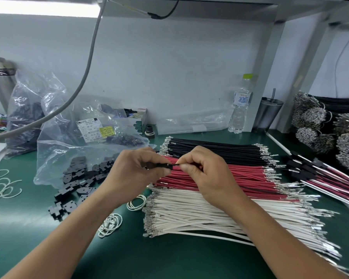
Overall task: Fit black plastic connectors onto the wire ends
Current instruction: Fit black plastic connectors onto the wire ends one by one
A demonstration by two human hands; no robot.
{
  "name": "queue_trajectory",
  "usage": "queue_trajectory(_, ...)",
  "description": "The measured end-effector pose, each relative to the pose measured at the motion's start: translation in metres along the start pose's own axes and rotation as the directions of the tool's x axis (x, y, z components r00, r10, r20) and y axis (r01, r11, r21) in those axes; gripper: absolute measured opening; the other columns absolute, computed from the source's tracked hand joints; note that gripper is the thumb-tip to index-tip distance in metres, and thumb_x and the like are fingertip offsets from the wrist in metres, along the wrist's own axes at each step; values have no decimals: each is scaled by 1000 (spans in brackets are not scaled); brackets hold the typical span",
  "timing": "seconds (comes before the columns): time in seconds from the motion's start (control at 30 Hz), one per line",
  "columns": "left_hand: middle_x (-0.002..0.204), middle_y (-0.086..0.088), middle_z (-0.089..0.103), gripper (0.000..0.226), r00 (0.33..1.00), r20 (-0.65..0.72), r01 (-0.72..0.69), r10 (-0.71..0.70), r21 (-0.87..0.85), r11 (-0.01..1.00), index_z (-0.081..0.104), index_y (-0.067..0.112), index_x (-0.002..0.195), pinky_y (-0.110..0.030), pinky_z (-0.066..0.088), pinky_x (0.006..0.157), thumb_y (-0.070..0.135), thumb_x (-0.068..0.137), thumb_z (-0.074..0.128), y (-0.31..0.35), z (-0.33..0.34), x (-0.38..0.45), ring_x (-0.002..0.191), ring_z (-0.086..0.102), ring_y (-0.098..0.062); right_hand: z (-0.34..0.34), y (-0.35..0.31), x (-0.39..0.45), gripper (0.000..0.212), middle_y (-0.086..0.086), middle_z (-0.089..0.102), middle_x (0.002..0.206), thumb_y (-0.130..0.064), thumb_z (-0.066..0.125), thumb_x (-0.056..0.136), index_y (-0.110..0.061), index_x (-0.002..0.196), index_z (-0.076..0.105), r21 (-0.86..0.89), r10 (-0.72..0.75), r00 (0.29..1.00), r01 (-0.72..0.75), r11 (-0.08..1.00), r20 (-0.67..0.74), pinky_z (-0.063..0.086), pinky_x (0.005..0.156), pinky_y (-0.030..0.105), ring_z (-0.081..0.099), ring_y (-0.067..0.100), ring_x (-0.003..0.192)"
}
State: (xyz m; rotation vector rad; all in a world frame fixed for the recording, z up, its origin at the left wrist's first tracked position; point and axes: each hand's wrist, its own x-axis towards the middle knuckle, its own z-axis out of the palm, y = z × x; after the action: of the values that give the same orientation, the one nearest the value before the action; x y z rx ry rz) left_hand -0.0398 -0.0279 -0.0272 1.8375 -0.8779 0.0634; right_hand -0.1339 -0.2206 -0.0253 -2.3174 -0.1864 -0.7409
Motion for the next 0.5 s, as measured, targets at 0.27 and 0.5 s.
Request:
queue_trajectory(0.27, 78, -7, 78, 29, 995, -43, 86, -95, -174, 981, 82, 32, 91, -49, 64, 71, 39, 63, 88, 0, 6, -1, 70, 73, -35, -5, 4, 3, 6, -14, 60, 89, -23, 68, 95, -22, 92, 72, -145, -53, 999, 51, 988, -11, 51, 77, 31, 58, 5, 85)
queue_trajectory(0.5, 79, -5, 77, 26, 994, -57, 82, -89, -111, 990, 84, 25, 83, -40, 61, 67, 36, 60, 87, 4, 8, -2, 72, 71, -32, 4, 2, -1, 11, -11, 56, 90, -19, 62, 97, -15, 93, 71, -219, -181, 983, 173, 960, -14, 47, 72, 23, 54, 6, 81)
